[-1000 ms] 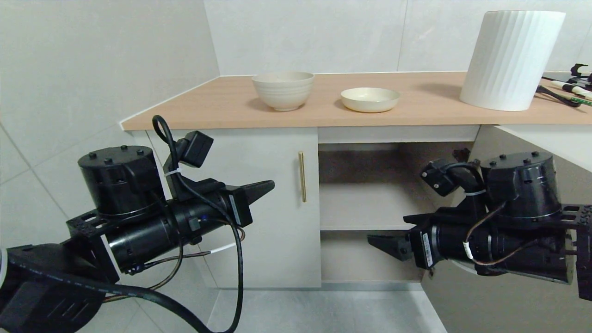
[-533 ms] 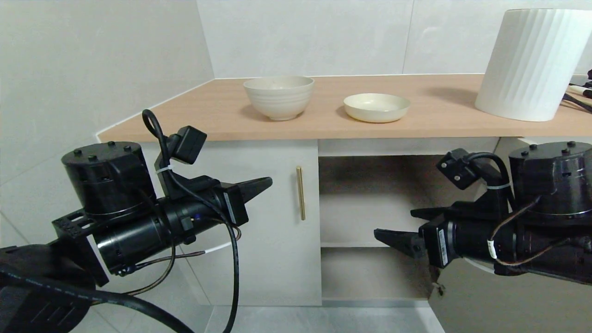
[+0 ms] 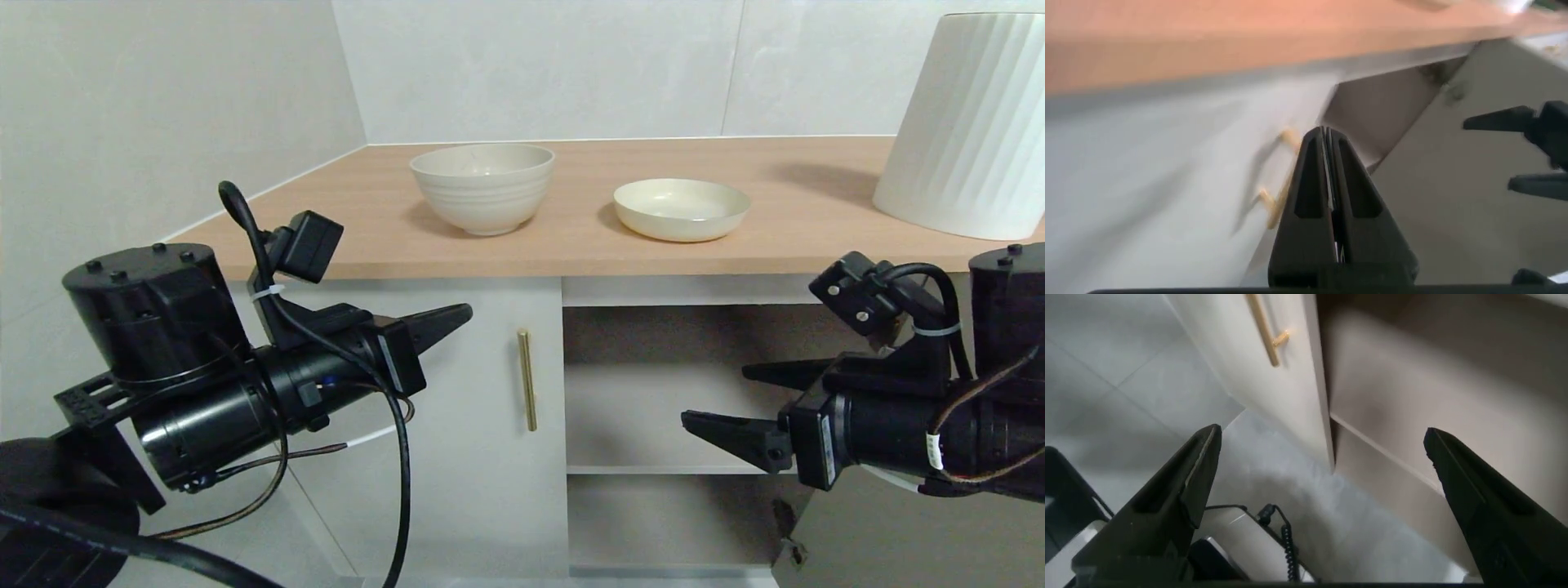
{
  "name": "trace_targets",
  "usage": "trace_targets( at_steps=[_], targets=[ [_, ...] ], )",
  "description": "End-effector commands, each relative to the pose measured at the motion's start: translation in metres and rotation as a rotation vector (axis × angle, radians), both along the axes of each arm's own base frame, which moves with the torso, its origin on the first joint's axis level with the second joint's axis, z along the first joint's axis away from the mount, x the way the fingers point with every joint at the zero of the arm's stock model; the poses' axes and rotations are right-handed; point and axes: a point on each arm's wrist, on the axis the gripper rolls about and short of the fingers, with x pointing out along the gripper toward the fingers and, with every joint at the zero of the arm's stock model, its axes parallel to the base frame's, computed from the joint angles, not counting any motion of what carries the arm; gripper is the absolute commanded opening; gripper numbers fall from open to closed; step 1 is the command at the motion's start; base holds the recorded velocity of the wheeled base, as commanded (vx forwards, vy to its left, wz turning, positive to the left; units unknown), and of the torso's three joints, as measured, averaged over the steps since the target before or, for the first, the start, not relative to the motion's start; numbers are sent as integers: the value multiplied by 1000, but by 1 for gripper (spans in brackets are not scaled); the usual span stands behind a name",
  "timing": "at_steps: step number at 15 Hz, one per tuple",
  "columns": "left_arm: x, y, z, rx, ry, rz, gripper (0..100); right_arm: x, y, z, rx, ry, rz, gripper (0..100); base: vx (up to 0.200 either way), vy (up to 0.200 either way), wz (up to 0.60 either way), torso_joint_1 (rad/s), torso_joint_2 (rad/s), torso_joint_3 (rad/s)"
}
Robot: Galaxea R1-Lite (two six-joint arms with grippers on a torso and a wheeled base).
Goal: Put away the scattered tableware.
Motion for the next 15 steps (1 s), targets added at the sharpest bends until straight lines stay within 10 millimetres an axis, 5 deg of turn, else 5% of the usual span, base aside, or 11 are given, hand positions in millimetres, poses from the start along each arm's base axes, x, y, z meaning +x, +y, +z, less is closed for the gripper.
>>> trace_targets(
  at_steps=[1, 7, 15],
  targets=[
    [-3, 2, 5, -8, -15, 3, 0, -2, -2, 2, 6, -7, 0, 100, 0, 0, 0, 0, 0, 0],
    [-2, 1, 4, -7, -10, 0, 0, -3, -3, 3, 8, -11, 0, 100, 0, 0, 0, 1, -13, -10],
    [-2, 1, 4, -9, -10, 0, 0, -3, -2, 0, 2, -4, 3, 100, 0, 0, 0, 57, -389, -320]
  ],
)
